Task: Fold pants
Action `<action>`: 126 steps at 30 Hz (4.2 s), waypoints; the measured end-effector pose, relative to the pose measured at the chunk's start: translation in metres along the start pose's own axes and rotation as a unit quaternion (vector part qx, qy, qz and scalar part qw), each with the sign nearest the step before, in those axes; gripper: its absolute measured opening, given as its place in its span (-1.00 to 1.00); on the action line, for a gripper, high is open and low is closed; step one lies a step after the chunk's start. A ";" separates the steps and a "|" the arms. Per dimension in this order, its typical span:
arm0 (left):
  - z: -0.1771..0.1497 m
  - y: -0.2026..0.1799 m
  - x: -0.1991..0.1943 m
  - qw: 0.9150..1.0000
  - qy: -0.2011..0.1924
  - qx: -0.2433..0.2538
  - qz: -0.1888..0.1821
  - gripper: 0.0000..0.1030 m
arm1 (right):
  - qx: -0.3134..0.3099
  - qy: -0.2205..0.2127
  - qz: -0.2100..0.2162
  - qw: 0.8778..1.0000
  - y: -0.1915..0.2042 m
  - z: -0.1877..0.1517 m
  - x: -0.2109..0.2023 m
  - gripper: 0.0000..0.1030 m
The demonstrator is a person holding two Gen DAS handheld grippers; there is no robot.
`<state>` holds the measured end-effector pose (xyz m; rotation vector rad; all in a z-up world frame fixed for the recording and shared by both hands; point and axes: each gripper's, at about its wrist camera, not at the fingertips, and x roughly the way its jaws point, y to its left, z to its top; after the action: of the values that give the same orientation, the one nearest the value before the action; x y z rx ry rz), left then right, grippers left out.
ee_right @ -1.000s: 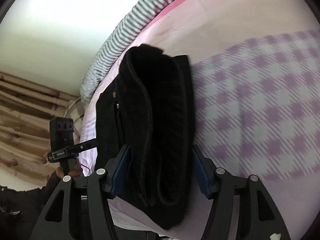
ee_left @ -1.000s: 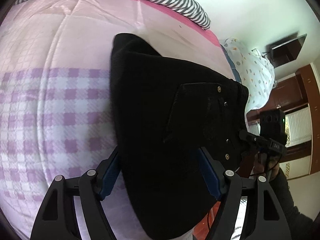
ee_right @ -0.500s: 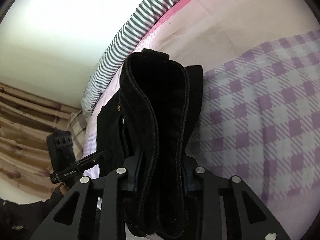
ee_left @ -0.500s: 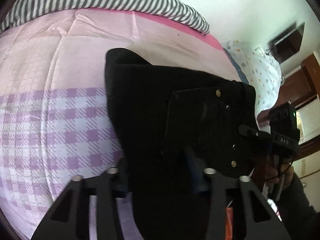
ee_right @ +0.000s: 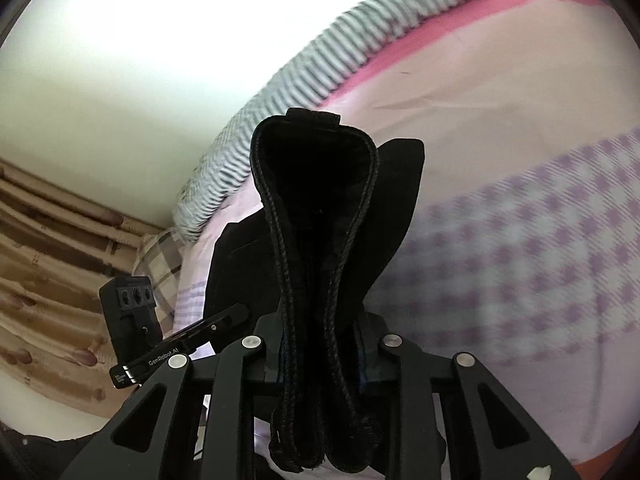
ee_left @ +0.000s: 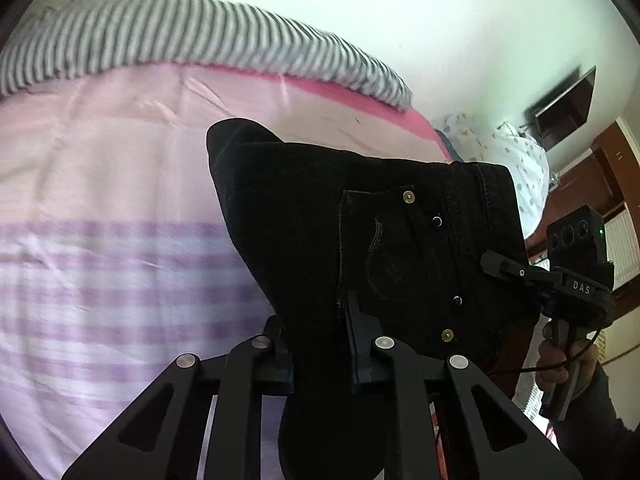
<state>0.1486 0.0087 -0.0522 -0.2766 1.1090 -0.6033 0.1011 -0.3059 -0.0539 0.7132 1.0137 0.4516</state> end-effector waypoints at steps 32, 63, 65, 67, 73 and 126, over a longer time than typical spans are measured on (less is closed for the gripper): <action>0.055 0.255 -0.076 0.982 -0.009 -0.092 0.163 0.13 | -0.101 0.071 -0.082 0.989 0.126 0.029 0.265 0.11; -0.070 0.102 -0.178 0.920 -0.129 -0.035 0.367 0.40 | -0.226 -0.008 -0.249 0.942 0.182 -0.031 0.216 0.45; -0.073 0.099 -0.180 0.919 -0.136 -0.037 0.369 0.40 | -0.235 -0.013 -0.252 0.939 0.193 -0.041 0.209 0.61; -0.075 0.097 -0.181 0.917 -0.140 -0.037 0.373 0.40 | -0.246 -0.026 -0.255 0.935 0.205 -0.052 0.201 0.68; -0.081 0.097 -0.185 0.913 -0.146 -0.049 0.378 0.40 | -0.268 -0.052 -0.252 0.928 0.232 -0.086 0.181 0.92; -0.099 0.105 -0.170 0.918 -0.145 -0.019 0.369 0.51 | -0.296 -0.066 -0.286 0.909 0.255 -0.137 0.180 0.97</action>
<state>0.0400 0.2009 -0.0193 0.0341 0.8494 0.1354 0.0592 0.0313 -0.0254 -0.1109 0.8432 0.1695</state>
